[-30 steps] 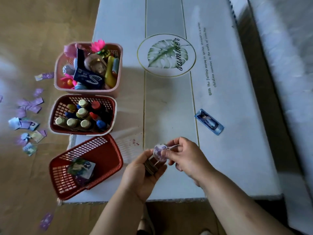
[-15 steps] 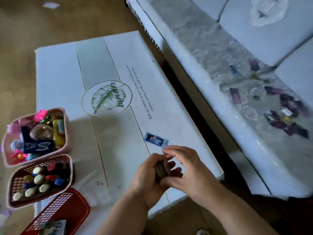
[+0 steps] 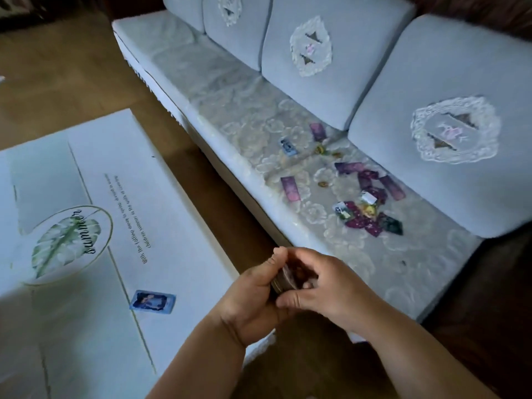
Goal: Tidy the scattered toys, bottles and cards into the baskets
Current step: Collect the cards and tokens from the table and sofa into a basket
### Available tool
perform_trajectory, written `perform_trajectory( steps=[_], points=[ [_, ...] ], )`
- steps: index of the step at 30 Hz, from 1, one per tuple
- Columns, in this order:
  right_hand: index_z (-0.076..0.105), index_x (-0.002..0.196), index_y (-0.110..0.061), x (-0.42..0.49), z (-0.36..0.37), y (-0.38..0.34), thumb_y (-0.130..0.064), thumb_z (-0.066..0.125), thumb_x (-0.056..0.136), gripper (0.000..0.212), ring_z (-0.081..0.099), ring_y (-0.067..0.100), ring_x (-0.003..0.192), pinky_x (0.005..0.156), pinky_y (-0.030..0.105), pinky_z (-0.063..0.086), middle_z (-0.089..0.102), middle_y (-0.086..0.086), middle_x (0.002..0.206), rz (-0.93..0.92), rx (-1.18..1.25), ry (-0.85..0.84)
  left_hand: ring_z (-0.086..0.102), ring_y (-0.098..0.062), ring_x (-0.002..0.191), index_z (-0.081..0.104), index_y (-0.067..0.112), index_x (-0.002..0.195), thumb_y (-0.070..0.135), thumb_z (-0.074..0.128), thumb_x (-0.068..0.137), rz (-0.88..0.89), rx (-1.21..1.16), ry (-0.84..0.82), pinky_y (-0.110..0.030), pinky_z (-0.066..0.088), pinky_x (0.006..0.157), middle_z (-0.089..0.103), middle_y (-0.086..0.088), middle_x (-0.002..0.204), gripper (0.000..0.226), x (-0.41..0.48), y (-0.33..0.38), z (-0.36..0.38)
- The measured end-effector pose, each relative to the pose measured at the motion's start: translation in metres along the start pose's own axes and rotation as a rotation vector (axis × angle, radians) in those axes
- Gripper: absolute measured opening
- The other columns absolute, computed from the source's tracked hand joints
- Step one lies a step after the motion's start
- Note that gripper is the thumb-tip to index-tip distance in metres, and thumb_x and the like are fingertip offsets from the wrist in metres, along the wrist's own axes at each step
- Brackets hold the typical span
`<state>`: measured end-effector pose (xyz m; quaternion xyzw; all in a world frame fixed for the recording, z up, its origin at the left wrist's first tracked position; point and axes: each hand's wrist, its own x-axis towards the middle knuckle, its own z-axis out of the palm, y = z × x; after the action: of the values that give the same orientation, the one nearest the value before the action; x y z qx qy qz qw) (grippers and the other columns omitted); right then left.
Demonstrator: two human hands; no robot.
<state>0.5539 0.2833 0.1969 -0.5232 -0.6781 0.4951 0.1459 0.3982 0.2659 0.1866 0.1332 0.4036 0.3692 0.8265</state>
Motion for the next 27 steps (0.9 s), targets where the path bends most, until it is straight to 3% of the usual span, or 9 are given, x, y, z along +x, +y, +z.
perform_trajectory(
  steps=[5,9,14,16,20,24,27],
  points=[
    [0.053,0.124,-0.046,0.011,-0.070,0.035,-0.054,0.084,0.057,0.074,0.062,-0.004,0.100,0.088,0.027,0.054,0.066,-0.021,0.109,0.028,-0.061,0.076,0.067,-0.025,0.087,0.072,0.001,0.103,0.042,0.053,0.089,-0.079,-0.039,-0.005,-0.033,0.058,0.076,0.066,-0.017,0.098,0.047,0.065,-0.001,0.053],
    [0.054,0.123,-0.045,0.027,-0.098,0.058,-0.053,0.081,0.061,0.068,0.064,-0.005,0.093,0.084,0.027,0.055,0.068,-0.022,0.102,0.052,-0.038,0.107,0.066,-0.028,0.096,0.072,-0.001,0.104,0.040,0.057,0.087,-0.165,-0.063,-0.003,-0.036,0.058,0.080,0.066,-0.021,0.104,0.047,0.109,0.006,0.072],
    [0.060,0.117,-0.048,0.063,-0.146,0.083,-0.049,0.082,0.063,0.059,0.062,-0.012,0.091,0.081,0.014,0.049,0.068,-0.028,0.098,0.123,-0.006,0.210,0.063,-0.031,0.107,0.063,-0.001,0.124,0.053,0.049,0.093,-0.304,-0.016,-0.085,-0.044,0.054,0.091,0.064,-0.020,0.119,0.064,0.178,0.036,0.091],
    [0.062,0.118,-0.045,0.077,-0.165,0.091,-0.047,0.084,0.063,0.059,0.060,-0.014,0.092,0.079,0.007,0.046,0.068,-0.026,0.100,0.160,0.018,0.269,0.066,-0.028,0.098,0.063,-0.001,0.123,0.048,0.052,0.093,-0.326,0.005,-0.108,-0.043,0.055,0.089,0.066,-0.019,0.114,0.060,0.202,0.048,0.094],
    [0.061,0.118,-0.046,0.102,-0.188,0.104,-0.050,0.083,0.062,0.061,0.054,-0.017,0.098,0.079,0.005,0.043,0.065,-0.027,0.102,0.192,0.064,0.299,0.072,-0.022,0.077,0.077,0.000,0.097,0.023,0.063,0.081,-0.312,0.097,-0.107,-0.036,0.059,0.080,0.072,-0.020,0.097,0.031,0.241,0.068,0.093],
    [0.058,0.114,-0.053,0.127,-0.212,0.119,-0.053,0.083,0.058,0.061,0.050,-0.017,0.105,0.080,0.005,0.042,0.059,-0.024,0.113,0.203,0.097,0.293,0.069,-0.021,0.081,0.077,0.001,0.095,0.020,0.063,0.081,-0.340,0.145,-0.101,-0.034,0.057,0.084,0.071,-0.020,0.100,0.028,0.275,0.088,0.107],
    [0.059,0.110,-0.055,0.151,-0.236,0.125,-0.057,0.082,0.055,0.060,0.053,-0.014,0.104,0.087,0.010,0.045,0.058,-0.022,0.113,0.170,0.103,0.262,0.070,-0.021,0.078,0.078,0.002,0.093,0.020,0.064,0.080,-0.333,0.148,-0.069,-0.033,0.061,0.076,0.072,-0.019,0.100,0.026,0.297,0.102,0.118]
  ],
)
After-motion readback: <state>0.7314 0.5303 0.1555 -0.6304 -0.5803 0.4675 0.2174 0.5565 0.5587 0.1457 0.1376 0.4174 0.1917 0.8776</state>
